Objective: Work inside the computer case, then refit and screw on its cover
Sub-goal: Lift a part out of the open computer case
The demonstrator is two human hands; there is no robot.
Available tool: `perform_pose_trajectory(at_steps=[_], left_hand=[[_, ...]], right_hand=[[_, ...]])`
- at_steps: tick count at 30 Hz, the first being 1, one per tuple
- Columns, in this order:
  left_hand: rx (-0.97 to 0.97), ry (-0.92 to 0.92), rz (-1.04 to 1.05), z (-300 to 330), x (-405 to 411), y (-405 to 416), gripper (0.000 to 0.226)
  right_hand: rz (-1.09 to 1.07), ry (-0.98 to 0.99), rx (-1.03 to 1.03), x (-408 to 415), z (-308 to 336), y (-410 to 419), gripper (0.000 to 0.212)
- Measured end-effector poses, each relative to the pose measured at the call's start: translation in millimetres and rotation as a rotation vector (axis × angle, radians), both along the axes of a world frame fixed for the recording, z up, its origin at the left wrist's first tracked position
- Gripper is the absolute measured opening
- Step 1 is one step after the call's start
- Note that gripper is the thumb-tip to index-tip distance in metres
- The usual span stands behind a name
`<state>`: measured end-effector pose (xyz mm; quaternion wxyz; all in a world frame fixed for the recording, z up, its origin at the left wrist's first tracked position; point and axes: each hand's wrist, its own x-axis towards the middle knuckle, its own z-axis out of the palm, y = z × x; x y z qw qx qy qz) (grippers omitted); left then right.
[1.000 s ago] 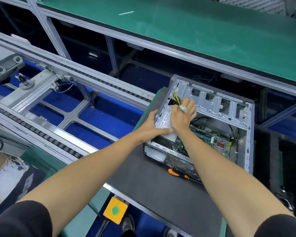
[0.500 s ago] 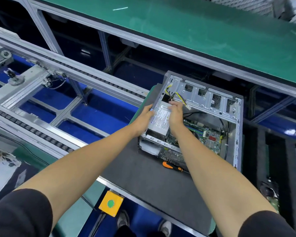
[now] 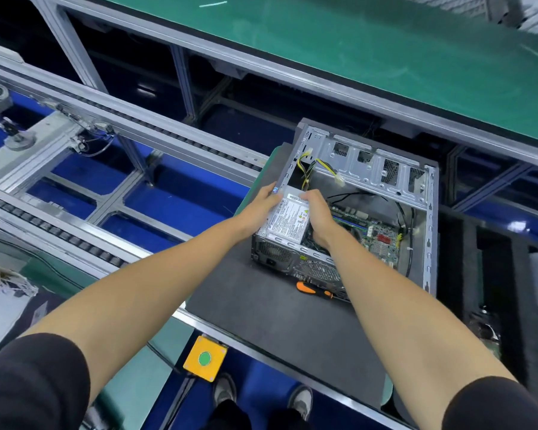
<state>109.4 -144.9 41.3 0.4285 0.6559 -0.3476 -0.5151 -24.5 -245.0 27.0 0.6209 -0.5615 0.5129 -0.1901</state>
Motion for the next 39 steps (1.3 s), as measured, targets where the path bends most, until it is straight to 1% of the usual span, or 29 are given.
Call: perform_pose_trajectory(at_steps=[2, 3, 7, 13, 18, 20, 23, 26, 28, 30, 31, 32, 34, 35, 37, 38, 39], left_hand=[[-0.018, -0.017, -0.017, -6, 1, 5, 0.057], [-0.024, -0.034, -0.016, -7, 1, 6, 0.057], [-0.045, -0.071, -0.017, -8, 3, 4, 0.053], [-0.070, -0.076, 0.000, -16, 4, 2, 0.051], [-0.073, -0.074, -0.027, -19, 6, 1, 0.051], [-0.065, -0.091, -0.028, -19, 6, 0, 0.052], [-0.050, -0.096, -0.043, -19, 5, -1, 0.052], [-0.044, -0.121, -0.072, -16, 7, 0, 0.053], [-0.051, -0.157, -0.062, -15, 7, -1, 0.053], [-0.049, -0.252, -0.034, -16, 5, -1, 0.052], [-0.042, -0.317, -0.019, -16, 4, -1, 0.051], [-0.036, -0.397, -0.011, -15, 4, 1, 0.050], [-0.091, -0.640, -0.032, -9, 5, 8, 0.047], [-0.179, -0.796, -0.072, -5, 6, 11, 0.046], [-0.390, -1.060, -0.229, 3, 4, 14, 0.042], [-0.447, -1.128, -0.318, 5, 1, 15, 0.042], [-0.454, -1.160, -0.393, 5, -4, 18, 0.043]], right_hand=[[0.034, 0.022, 0.038, -3, -5, 4, 0.026], [0.049, 0.020, 0.048, -3, -5, 4, 0.027], [0.056, -0.005, 0.090, -4, -5, 1, 0.027], [0.046, 0.043, 0.059, -7, -9, -2, 0.033], [0.023, 0.023, 0.084, -7, -8, 1, 0.032], [0.031, 0.028, 0.076, -6, -8, 0, 0.039], [0.018, 0.055, 0.092, -6, -7, 1, 0.056], [0.005, 0.073, 0.103, -4, -1, 2, 0.059], [0.018, 0.117, 0.133, -4, 5, 3, 0.069], [0.081, 0.198, 0.142, -12, 11, 8, 0.080], [0.143, 0.261, 0.117, -18, 13, 12, 0.079], [0.216, 0.323, 0.071, -27, 17, 17, 0.073], [0.302, 0.372, -0.098, -43, 25, 28, 0.050], [0.292, 0.374, -0.211, -51, 28, 33, 0.037], [0.222, 0.357, -0.410, -68, 31, 47, 0.023], [0.193, 0.356, -0.533, -77, 32, 53, 0.016], [0.187, 0.373, -0.683, -86, 32, 61, 0.012]])
